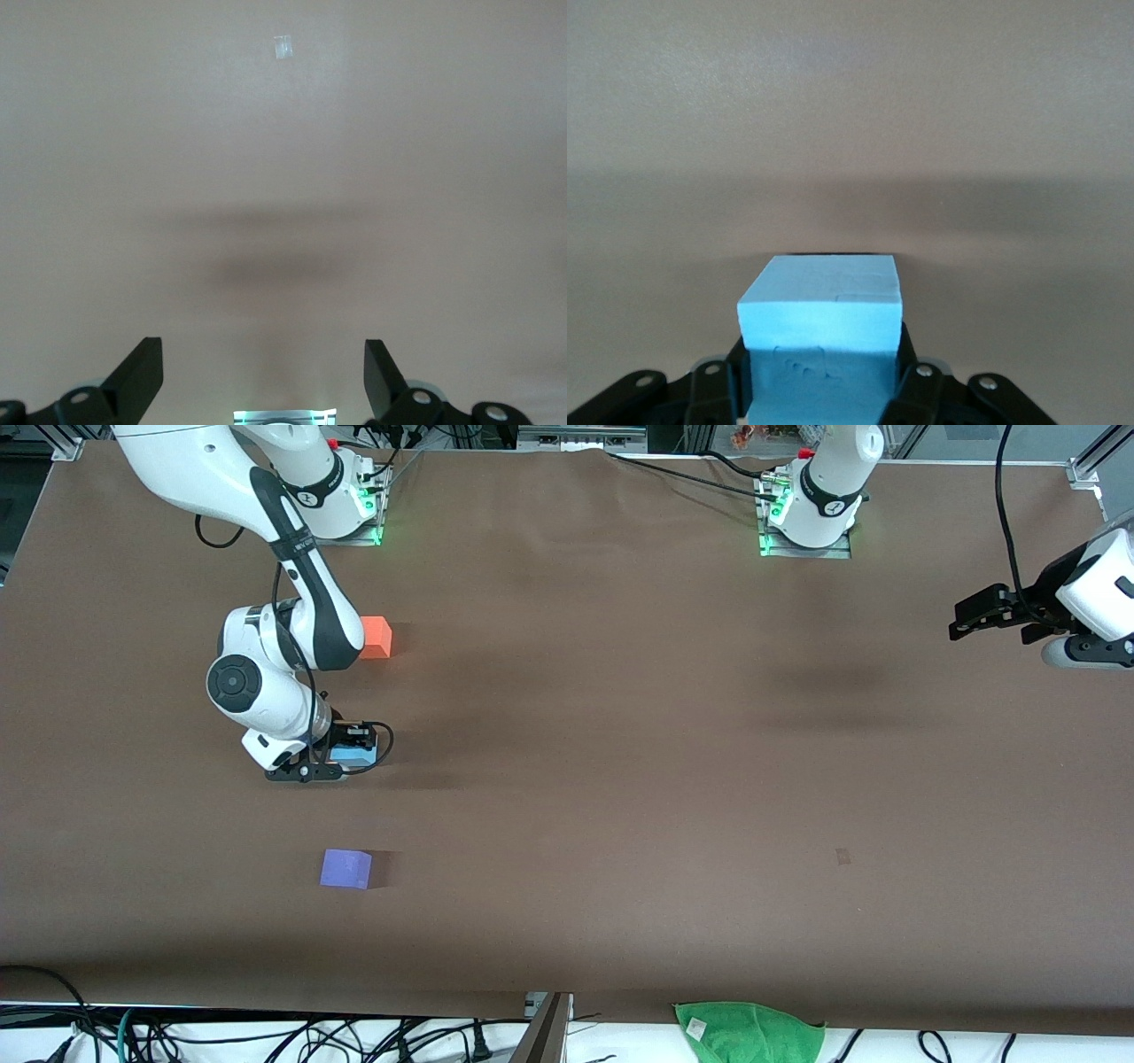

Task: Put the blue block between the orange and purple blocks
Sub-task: 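Carry the light-blue cube with the right gripper toward the orange cube, then lower the cube between the orange and purple cubes and open the right gripper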

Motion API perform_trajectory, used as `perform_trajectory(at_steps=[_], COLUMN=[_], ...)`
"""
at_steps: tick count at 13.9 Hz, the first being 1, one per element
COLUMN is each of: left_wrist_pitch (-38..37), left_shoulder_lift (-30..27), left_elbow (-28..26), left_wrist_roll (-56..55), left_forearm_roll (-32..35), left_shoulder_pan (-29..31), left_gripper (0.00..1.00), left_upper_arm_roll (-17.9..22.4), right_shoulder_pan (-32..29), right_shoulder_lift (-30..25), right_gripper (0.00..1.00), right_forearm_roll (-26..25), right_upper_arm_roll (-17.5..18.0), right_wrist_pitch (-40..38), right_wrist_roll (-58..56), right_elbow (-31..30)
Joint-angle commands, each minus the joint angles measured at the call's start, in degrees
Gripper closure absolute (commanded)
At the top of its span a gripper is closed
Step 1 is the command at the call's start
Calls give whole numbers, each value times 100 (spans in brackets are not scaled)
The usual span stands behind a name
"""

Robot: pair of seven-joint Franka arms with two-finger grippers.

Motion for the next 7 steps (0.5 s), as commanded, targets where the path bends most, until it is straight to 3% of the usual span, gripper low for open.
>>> perform_trajectory(at_steps=[1, 7], left_wrist_pitch=[-160, -151], left_shoulder_lift=[56, 56], left_elbow=[157, 175], left_wrist_roll=[84, 76], left_forearm_roll=[99, 99], left_shoulder_pan=[-2, -37], left_gripper=[0, 0], left_upper_arm_roll=[-39, -47], right_shoulder_pan=[24, 50], right_shoulder_lift=[-54, -36], right_gripper=[45, 45], right_forearm_roll=[126, 153], right_upper_arm_roll=[30, 47], right_wrist_pitch=[134, 143], right_wrist_roll=[26, 18], right_elbow=[-120, -112])
